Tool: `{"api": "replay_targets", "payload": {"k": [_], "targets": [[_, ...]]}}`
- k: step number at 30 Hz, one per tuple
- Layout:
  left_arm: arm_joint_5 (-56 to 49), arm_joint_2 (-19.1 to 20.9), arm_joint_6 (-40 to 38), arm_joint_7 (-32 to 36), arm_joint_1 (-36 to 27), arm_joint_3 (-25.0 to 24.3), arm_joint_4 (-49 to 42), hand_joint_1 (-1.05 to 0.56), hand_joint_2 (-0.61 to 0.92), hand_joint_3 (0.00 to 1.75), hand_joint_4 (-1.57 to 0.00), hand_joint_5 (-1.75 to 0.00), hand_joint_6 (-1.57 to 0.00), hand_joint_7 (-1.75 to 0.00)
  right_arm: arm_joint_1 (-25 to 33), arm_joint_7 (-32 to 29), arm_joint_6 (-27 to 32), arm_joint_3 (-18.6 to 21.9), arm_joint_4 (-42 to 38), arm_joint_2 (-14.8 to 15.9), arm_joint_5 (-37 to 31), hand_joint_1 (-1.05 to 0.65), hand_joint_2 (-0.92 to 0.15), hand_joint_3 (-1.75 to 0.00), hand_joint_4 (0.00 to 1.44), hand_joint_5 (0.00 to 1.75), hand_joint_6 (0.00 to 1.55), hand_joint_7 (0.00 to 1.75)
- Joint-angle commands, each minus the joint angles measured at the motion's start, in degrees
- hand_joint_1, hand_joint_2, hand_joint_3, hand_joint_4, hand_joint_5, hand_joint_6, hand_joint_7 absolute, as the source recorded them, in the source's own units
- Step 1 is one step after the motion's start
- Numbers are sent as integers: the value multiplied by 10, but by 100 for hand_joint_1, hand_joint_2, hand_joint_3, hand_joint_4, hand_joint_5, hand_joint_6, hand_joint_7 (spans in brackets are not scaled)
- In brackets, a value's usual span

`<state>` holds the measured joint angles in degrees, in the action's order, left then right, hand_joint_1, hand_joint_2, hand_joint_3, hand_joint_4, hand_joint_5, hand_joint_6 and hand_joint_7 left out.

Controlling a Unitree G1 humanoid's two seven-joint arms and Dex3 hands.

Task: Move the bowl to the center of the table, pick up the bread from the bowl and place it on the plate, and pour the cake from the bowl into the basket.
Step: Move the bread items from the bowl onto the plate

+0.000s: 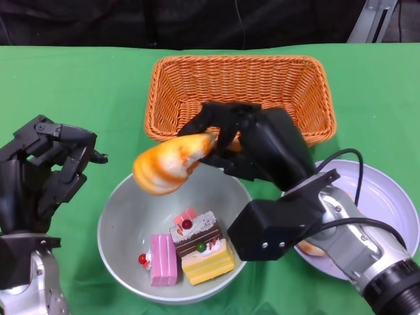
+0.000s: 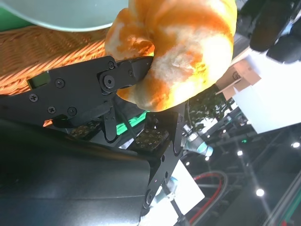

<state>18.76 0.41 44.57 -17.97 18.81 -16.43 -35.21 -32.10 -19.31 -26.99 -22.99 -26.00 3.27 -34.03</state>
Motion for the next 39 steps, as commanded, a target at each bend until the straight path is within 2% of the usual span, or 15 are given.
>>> {"api": "replay_targets", "payload": {"k": [1, 8, 13, 19, 24, 28, 33, 34, 37, 39], "targets": [[4, 11, -1, -2, 3, -3, -1, -15, 92, 31, -84, -132, -94, -97, 21, 21, 12, 22, 46, 14, 17, -21, -90, -3, 69, 141, 73, 106], [1, 12, -4, 2, 4, -2, 4, -14, 92, 31, -83, -132, -93, -97, 55, 61, 32, 57, 121, 22, 45, -21, -89, -2, 69, 142, 74, 110], [1, 10, -13, 5, 4, 1, 21, -12, 92, 34, -84, -134, -94, -96, 80, 87, 45, 85, 178, 34, 63, -23, -90, -3, 68, 151, 70, 118], [3, 12, -38, 6, 0, 1, 41, -12, 89, 39, -83, -137, -91, -103, 115, 111, 66, 124, 247, 45, 90, -28, -91, -5, 67, 159, 68, 127], [2, 12, -48, 8, -2, 0, 50, -13, 88, 39, -83, -138, -91, -103, 146, 149, 114, 158, 323, 48, 130, -30, -91, -6, 70, 173, 64, 135], [5, 13, -51, 5, -2, -1, 52, -12, 89, 40, -82, -138, -91, -102, 167, 172, 149, 178, 370, 50, 150, -27, -92, -10, 77, 175, 62, 136], [4, 14, -58, 8, -3, -1, 54, -12, 89, 39, -84, -137, -93, -101, 194, 201, 194, 208, 416, 55, 184, -22, -90, -13, 72, 175, 60, 139], [2, 14, -58, 9, -3, -1, 56, -12, 89, 39, -84, -137, -93, -100, 198, 208, 209, 213, 427, 55, 191, -22, -89, -16, 69, 175, 59, 140], [4, 14, -58, 7, -3, -1, 56, -12, 89, 40, -83, -137, -93, -100, 215, 235, 269, 232, 469, 56, 227, -21, -59, -75, 67, 175, 56, 142], [6, 14, -59, 5, -3, -2, 56, -12, 89, 39, -83, -137, -93, -99, 228, 249, 316, 249, 502, 56, 250, -19, -52, -89, 65, 175, 56, 144]]}}
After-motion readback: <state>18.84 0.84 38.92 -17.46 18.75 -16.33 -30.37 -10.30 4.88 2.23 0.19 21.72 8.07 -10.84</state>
